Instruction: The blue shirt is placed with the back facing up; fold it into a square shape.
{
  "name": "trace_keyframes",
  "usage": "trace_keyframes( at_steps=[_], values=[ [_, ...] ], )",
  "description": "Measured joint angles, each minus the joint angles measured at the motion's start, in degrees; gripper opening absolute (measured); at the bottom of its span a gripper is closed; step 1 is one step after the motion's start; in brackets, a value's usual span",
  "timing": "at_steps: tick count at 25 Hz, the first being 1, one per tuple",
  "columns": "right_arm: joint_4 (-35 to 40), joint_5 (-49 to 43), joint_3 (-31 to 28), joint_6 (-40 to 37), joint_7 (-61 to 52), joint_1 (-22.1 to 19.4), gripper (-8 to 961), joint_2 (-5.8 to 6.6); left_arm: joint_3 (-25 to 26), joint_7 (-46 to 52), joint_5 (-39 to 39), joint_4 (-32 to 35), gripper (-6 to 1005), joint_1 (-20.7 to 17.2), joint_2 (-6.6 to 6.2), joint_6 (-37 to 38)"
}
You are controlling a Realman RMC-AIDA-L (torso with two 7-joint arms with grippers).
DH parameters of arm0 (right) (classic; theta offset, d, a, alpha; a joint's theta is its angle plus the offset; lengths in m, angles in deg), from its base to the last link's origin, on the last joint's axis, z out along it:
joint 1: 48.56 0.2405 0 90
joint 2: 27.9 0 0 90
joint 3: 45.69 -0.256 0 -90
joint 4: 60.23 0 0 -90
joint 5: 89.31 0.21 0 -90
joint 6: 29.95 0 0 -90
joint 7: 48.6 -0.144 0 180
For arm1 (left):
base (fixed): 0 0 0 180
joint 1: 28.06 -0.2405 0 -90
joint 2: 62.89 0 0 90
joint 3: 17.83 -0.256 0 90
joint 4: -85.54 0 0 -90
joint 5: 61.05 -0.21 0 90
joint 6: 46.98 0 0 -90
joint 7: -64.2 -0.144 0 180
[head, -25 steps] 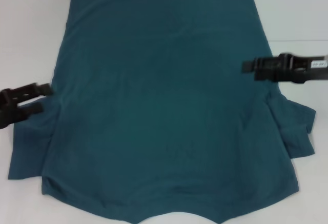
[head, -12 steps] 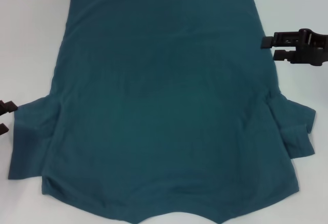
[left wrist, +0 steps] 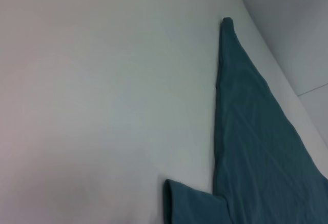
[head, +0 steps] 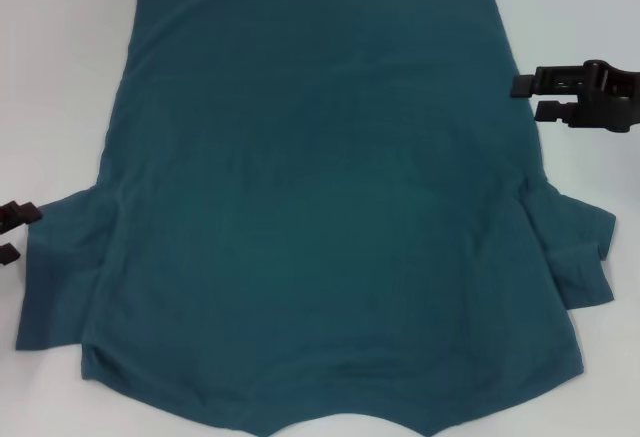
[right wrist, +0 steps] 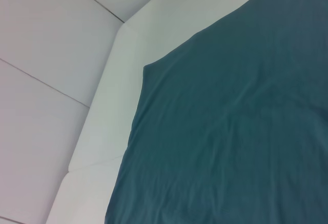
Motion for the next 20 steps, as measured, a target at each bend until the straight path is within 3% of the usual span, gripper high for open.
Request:
trace_keyframes(
  at_steps=[12, 20],
  values=[
    [0.00, 0.19, -0.50, 0.22, -0.08, -0.28, 703, 0.31, -2.65, -0.90, -0.05, -2.19, 798, 1.30, 0.07, -1.72],
    [0.00, 0.19, -0.74, 0.17, -0.11, -0.28, 703, 0.36, -3.66, -0.53, -0.28, -2.22, 634, 1.37, 0.05, -1.78]
  ],
)
